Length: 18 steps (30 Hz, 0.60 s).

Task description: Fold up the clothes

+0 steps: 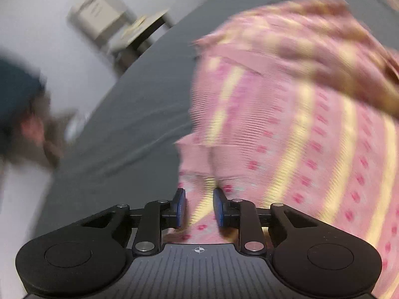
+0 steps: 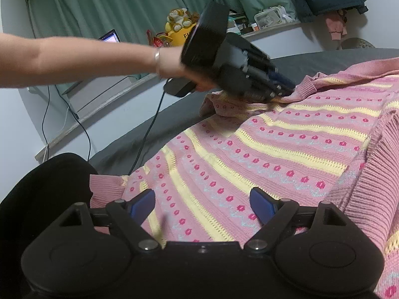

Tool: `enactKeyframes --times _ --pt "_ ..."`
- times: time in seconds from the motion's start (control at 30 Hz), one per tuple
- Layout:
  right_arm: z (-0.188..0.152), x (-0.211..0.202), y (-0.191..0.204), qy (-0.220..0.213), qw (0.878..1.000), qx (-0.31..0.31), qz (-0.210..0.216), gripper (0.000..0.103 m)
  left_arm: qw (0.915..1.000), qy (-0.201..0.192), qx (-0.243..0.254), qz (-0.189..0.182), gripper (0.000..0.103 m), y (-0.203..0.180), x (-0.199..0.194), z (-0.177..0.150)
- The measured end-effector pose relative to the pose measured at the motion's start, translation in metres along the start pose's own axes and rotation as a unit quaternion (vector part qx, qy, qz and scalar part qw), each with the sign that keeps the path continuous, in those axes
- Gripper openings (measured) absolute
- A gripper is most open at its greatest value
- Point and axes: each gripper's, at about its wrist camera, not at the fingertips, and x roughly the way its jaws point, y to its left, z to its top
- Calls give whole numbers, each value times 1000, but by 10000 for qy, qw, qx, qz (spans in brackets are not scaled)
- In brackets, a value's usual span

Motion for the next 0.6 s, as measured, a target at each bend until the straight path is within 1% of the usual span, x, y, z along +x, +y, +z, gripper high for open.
enactKeyframes --times 0.03,0.1,0.13,0.17,0.2,0.27,0.3,0.33,0.37,0.4,0.43,0.5,0.53,0.57,0.6 --pt "0 0 0 -2 10000 7 -11 83 9993 -18 361 125 1 -17 -4 0" --pt "2 -1 -1 -28 9999 106 -39 83 9962 -28 729 469 0 -40 -9 -1" --pt "6 -3 -1 -29 9998 205 -56 81 9938 -33 910 639 0 -51 -11 -1" --pt "12 -6 -4 -128 9992 354 -94 80 9930 -22 897 766 0 -58 -12 -1" --pt "20 -13 -9 -378 9975 579 -164 80 9921 -11 881 891 0 -64 -13 -1" --pt "39 -23 -18 -837 9911 963 -388 80 9936 -26 509 1005 0 -69 -18 -3" --pt "54 -25 -24 -986 9876 1022 -670 80 9936 -47 366 1071 0 -71 -21 -5" --pt "70 -24 -30 -1043 9844 1051 -954 79 9926 -70 337 1162 0 -76 -23 -8" --pt "86 -18 -38 -946 9829 1044 -1182 75 9916 -92 308 1252 0 -80 -25 -11" --pt "99 -11 -47 -841 9826 1053 -1278 72 9903 -104 251 1363 0 -82 -26 -13" --pt "112 -3 -58 -796 9819 1128 -1300 69 9888 -116 194 1474 0 -85 -27 -16" --pt "134 10 -82 -847 9773 1450 -1292 67 9859 -124 14 1669 0 -93 -29 -18" --pt "145 17 -94 -879 9745 1650 -1240 63 9842 -136 -114 1763 0 -97 -31 -20" --pt "153 25 -106 -869 9713 1907 -1127 63 9822 -149 -241 1855 0 -101 -33 -21" --pt "159 35 -116 -761 9693 2079 -1070 63 9804 -177 -351 1929 0 -103 -33 -23"
